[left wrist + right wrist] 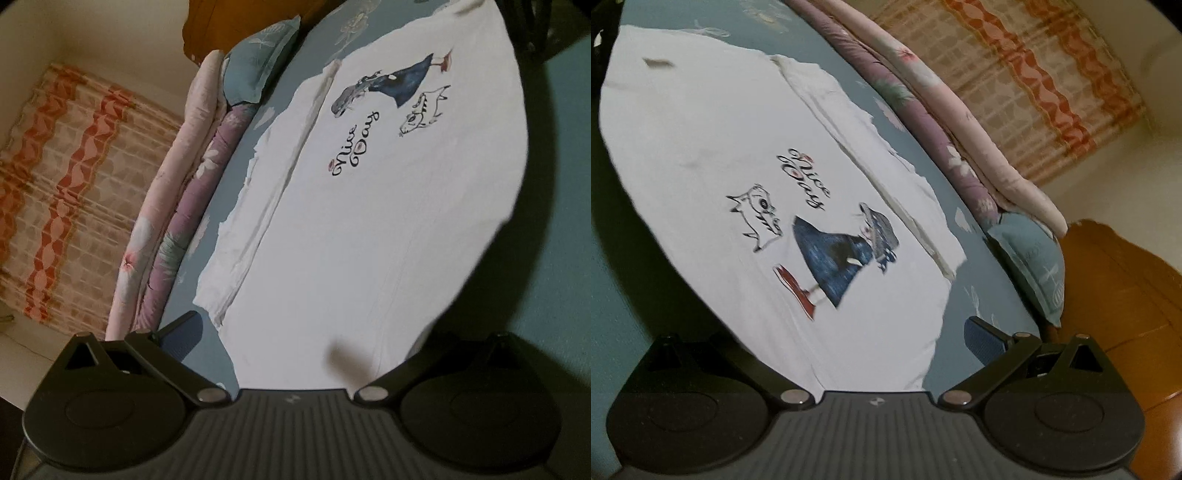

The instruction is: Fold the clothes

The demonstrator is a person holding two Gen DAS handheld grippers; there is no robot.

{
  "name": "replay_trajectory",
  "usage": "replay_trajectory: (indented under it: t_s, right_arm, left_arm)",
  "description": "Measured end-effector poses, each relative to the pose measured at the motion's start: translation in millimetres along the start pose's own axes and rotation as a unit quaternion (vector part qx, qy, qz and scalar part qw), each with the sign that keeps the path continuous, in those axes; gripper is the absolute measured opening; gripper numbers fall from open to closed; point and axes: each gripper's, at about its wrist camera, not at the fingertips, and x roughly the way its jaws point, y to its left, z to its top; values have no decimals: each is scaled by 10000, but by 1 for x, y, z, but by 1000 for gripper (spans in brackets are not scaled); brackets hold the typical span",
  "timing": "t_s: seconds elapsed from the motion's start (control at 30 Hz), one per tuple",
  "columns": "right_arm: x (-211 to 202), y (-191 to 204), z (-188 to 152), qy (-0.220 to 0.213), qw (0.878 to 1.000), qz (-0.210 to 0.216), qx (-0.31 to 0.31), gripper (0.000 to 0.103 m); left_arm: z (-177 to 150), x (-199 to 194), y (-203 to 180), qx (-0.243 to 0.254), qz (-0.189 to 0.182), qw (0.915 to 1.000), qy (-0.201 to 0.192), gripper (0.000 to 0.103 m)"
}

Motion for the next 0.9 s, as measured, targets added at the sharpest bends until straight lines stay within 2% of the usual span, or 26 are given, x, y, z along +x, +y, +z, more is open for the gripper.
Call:
replay_trajectory:
  t_s: [0.17, 0.43, 0.57, 0.9]
  right_arm:
    - [-3, 16, 5, -269, 9970, -638, -344, 103]
    - [7, -1, 17, -339, 9936, -1074, -127, 103]
    - [14, -3, 22, -332, 9916, -1232, -186, 103]
    - [42, -28, 42, -399, 9904, -1282, -338, 103]
  left_arm:
    - [6, -2, -3, 86, 284, 9995, -72, 103]
    - [11, 0, 13, -155, 692, 9974, -116, 103]
    - [15, 5, 22, -243, 748, 9969, -97, 103]
    - [25, 33, 56, -218, 734, 9969, -164, 103]
